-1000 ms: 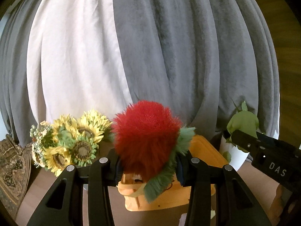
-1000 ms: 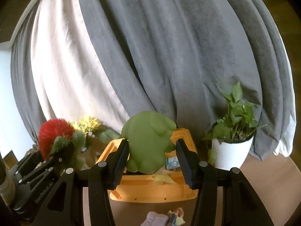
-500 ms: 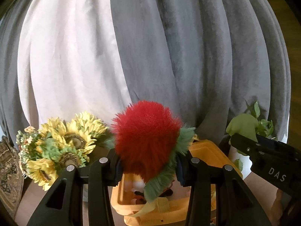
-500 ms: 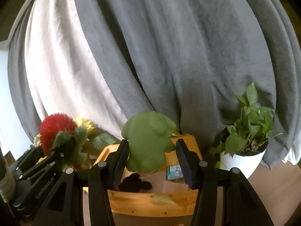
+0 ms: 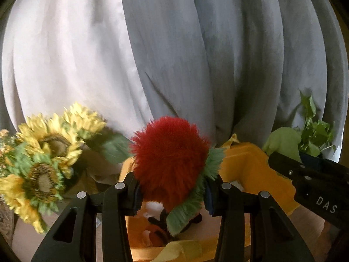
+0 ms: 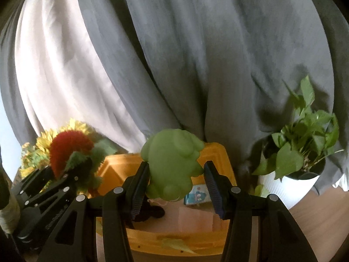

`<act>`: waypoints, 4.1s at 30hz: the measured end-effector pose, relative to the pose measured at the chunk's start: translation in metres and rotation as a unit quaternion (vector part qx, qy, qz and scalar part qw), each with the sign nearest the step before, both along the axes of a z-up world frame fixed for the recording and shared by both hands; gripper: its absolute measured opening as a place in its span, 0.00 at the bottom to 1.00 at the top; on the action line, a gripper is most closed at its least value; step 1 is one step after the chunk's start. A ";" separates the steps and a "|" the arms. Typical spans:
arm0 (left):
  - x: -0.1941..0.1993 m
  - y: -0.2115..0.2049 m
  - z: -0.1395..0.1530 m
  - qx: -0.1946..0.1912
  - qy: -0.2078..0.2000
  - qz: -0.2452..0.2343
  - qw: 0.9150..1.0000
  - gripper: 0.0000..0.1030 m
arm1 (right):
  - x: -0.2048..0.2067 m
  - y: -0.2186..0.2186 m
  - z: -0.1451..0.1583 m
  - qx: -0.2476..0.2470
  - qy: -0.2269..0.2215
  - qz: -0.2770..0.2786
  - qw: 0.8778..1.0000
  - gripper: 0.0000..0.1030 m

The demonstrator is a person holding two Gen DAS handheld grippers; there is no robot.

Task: Organize soft objects
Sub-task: 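Open left tool over the crate while right tool releases the frog inside, then withdraw both tools and move toward the lilac plush and figure toy, then close left tool on the lilac plush while right tool grasps the figure toy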

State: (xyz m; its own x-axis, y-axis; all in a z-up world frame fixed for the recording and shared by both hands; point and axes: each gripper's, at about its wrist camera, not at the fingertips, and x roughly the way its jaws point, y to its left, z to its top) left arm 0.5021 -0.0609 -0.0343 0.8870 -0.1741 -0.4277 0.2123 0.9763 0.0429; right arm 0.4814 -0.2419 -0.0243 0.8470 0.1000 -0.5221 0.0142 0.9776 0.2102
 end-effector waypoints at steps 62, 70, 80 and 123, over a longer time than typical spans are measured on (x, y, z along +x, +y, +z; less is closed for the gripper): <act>-0.134 -0.013 0.013 -0.001 0.004 0.049 0.999 0.73 | -0.086 -0.024 0.007 -0.004 0.000 0.041 0.999 0.63; -0.160 -0.021 0.003 0.000 0.006 0.058 0.998 0.75 | -0.105 -0.027 -0.005 0.003 0.016 0.063 0.998 0.63; -0.176 -0.035 -0.024 0.015 0.028 0.060 0.998 0.76 | -0.118 -0.033 -0.029 0.010 0.049 0.080 0.996 0.63; -0.149 -0.064 -0.147 0.057 0.185 -0.004 0.981 0.76 | -0.087 -0.018 -0.148 0.025 0.208 0.131 0.969 0.51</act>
